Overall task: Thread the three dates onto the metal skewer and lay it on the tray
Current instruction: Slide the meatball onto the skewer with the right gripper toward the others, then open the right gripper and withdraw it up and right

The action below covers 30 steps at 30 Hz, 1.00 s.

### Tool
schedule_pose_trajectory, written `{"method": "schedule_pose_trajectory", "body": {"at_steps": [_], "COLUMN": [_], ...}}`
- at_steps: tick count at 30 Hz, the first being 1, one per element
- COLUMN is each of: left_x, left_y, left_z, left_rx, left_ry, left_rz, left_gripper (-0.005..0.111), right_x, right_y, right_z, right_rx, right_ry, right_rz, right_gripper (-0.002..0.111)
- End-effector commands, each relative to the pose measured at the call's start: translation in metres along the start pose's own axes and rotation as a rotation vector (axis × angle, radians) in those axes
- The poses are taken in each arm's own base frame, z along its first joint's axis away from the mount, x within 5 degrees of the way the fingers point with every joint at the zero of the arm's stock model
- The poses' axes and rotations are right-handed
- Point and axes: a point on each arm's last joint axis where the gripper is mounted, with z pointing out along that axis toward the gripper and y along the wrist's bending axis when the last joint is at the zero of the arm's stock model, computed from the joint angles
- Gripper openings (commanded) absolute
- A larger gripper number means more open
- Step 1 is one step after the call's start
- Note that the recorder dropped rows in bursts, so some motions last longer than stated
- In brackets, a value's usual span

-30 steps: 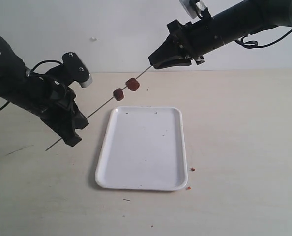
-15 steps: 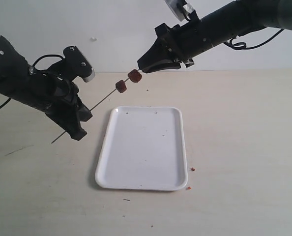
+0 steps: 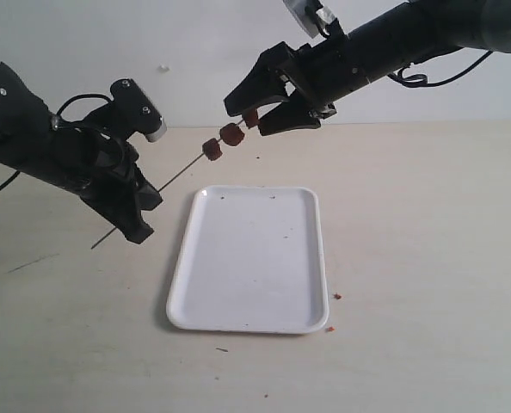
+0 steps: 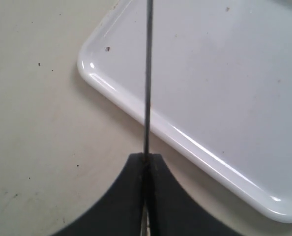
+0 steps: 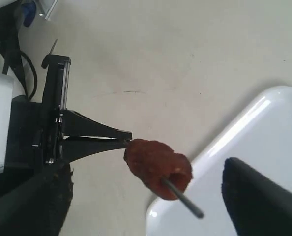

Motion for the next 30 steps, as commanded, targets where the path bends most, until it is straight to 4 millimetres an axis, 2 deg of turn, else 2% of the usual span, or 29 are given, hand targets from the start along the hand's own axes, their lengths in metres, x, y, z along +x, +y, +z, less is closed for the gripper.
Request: {"method": "schedule_pose_trajectory", "body": {"at_steps": [1, 7, 18, 20, 22, 24, 27, 30], "left_x": [-0.006, -0.006, -0.003, -0.002, -0.001, -0.001, 0.001, 0.001], "left_y": [0.001, 0.002, -0.004, -0.006, -0.008, -0.009, -0.012, -0.012], "left_z": [-0.004, -0.004, -0.004, -0.004, -0.004, -0.004, -0.004, -0.004], "left_rx": [-0.026, -0.027, 0.033, 0.054, 0.073, 0.09, 0.114, 0.116], "left_ry": [-0.029, -0.03, -0.001, 0.011, 0.022, 0.034, 0.054, 0.067], "left_rz": [-0.006, -0.022, -0.059, -0.094, -0.141, -0.186, -0.271, -0.417], "left_gripper": [0.0, 0.0, 0.0, 0.0, 0.0, 0.0, 0.0, 0.0], "right_x": [-0.001, -0.003, -0.004, 0.0, 0.003, 0.004, 0.002, -0.002], "right_y": [0.001, 0.002, 0.011, 0.01, 0.01, 0.01, 0.015, 0.02], "right_z": [-0.001, -0.008, -0.054, -0.061, -0.068, -0.072, -0.077, -0.081], "right_rx": [-0.001, 0.006, 0.164, 0.26, 0.346, 0.393, 0.418, 0.447], "right_ry": [-0.006, -0.02, -0.006, 0.062, 0.116, 0.127, 0.099, 0.058], "right_rz": [-0.014, -0.021, -0.113, -0.166, -0.182, -0.132, -0.11, -0.118], "right_gripper": [0.08, 0.08, 0.077, 0.07, 0.055, 0.037, 0.002, 0.0]}}
